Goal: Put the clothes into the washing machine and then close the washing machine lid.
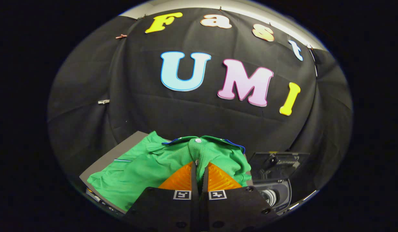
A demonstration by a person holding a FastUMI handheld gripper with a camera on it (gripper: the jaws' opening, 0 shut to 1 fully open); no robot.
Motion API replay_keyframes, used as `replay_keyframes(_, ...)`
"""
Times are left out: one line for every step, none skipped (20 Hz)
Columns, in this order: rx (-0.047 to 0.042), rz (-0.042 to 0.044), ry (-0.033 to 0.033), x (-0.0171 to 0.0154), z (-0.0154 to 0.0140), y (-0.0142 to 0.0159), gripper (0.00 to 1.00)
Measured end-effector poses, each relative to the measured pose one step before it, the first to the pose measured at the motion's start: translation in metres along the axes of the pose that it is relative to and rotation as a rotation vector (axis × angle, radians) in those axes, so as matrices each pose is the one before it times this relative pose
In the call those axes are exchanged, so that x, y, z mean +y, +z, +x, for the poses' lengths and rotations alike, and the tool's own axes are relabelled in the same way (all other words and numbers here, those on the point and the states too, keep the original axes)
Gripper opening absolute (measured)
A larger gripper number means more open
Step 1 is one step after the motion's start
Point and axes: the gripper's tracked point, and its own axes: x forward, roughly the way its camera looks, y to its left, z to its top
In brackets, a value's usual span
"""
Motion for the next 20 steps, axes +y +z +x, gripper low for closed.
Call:
replay_keyframes(-0.02512,-0.01557,0.00804,-0.00644,-0.00662,0.00544,0.05)
replay_keyframes(-0.01557,-0.00643,0.00122,-0.00831,-0.00694,0.00304,0.05)
replay_keyframes(-0.00555,0.00395,0.00563,-0.00766,-0.00669,0.0005,0.05)
replay_keyframes(-0.01805,0.00885,0.00274,-0.00711,-0.00695,0.00392,0.05)
replay_keyframes(-0.01038,0.00593,0.00164,-0.00886,-0.00724,0.00307,0.05)
replay_keyframes(-0.02076,-0.00211,-0.00752,-0.01058,-0.00569,0.0034,0.05)
replay_keyframes(-0.00302,-0.00768,-0.01525,-0.01462,-0.00357,0.00061,0.05)
replay_keyframes(-0.00578,-0.0095,-0.01112,-0.01216,-0.00344,0.00091,0.05)
replay_keyframes(-0.00018,-0.00616,-0.01549,-0.01527,-0.00282,-0.00051,0.05)
replay_keyframes(-0.00244,0.00001,-0.01985,-0.01604,-0.00364,0.00094,0.05)
replay_keyframes(-0.01317,0.0081,-0.02028,-0.01671,-0.0023,0.00144,0.05)
replay_keyframes(0.00198,0.00601,-0.02866,-0.01916,-0.00077,-0.00064,0.05)
replay_keyframes(-0.00184,-0.00048,-0.02153,-0.01852,0.00025,-0.00413,0.05)
replay_keyframes(0.01065,-0.01015,-0.03558,-0.01982,0.00012,-0.00554,0.05)
replay_keyframes(-0.00191,-0.01727,-0.02622,-0.01989,0.0025,-0.00644,0.05)
replay_keyframes(0.00241,-0.01608,-0.02292,-0.01605,0.00128,-0.00543,0.05)
replay_keyframes(0.00023,-0.01029,-0.01382,-0.01365,0.00422,-0.00558,0.05)
replay_keyframes(0.00438,-0.00191,-0.0239,-0.01501,0.00544,-0.00597,0.05)
replay_keyframes(0.00939,0.01263,-0.01097,-0.01238,0.00626,-0.00794,0.05)
replay_keyframes(0.00973,0.01918,-0.0098,-0.00684,0.00671,-0.0062,0.05)
